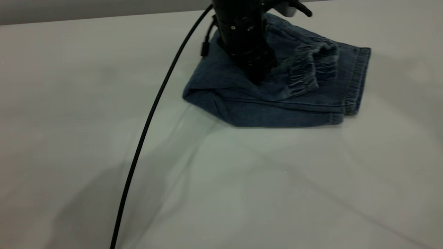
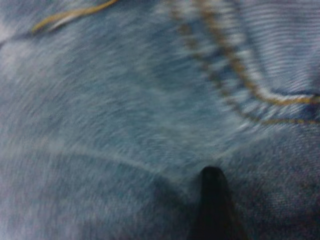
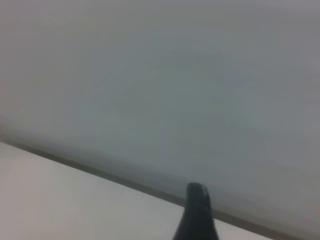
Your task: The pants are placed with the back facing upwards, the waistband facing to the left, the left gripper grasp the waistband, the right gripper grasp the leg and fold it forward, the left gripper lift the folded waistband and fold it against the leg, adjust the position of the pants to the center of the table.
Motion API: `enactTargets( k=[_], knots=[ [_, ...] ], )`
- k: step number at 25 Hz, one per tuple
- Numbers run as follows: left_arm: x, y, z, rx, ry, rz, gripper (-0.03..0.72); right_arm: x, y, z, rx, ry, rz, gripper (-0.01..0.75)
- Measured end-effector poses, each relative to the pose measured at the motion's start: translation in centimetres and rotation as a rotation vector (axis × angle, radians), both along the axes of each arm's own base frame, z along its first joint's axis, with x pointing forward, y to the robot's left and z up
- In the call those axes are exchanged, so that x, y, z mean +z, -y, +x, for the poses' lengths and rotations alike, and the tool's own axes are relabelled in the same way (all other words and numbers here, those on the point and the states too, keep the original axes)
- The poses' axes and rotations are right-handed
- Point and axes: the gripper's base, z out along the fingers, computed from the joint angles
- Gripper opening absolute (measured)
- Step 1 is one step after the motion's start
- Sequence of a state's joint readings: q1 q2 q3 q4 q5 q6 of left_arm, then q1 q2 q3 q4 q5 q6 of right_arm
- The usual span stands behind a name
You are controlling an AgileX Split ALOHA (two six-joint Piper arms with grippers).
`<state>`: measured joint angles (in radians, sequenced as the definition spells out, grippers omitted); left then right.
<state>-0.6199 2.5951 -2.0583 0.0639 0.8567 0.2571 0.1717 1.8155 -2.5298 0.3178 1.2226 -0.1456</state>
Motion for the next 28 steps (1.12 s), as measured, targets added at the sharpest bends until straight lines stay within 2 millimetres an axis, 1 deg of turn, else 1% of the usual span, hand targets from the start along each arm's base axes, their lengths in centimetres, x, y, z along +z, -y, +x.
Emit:
enactTargets(
  k=[7,11,13,15,19,22,26,28],
  knots=[
    [-0.1,-1.8,-0.3,0.281,-0.043,0.142,0.455,0.0,0.0,0.0,0.001,0.001,0.000,0.482],
    [0.1,-2.3,-0.9,0.345,-0.098,0.189,0.455,0.0,0.0,0.0,0.001,0.001,0.000,0.482],
    [0.6,-2.2,-1.0,0.331,-0.109,0.190,0.455,0.0,0.0,0.0,0.002,0.002,-0.002,0.482],
    [1.3,-1.5,-1.1,0.325,-0.116,0.172,0.455,0.0,0.0,0.0,0.002,0.002,-0.002,0.482],
    [4.0,0.2,-1.2,0.293,-0.091,0.134,0.455,0.0,0.0,0.0,0.004,0.002,-0.001,0.482],
    [5.9,0.9,-1.0,0.290,-0.067,0.113,0.455,0.0,0.0,0.0,0.003,0.003,-0.001,0.482],
    [8.1,1.7,-0.3,0.201,0.013,0.075,0.455,0.0,-0.1,-0.1,0.015,0.001,0.008,0.482],
    [8.2,1.8,-0.2,0.124,0.021,0.090,0.455,0.1,-0.2,-0.1,0.020,0.001,0.012,0.482]
  ],
)
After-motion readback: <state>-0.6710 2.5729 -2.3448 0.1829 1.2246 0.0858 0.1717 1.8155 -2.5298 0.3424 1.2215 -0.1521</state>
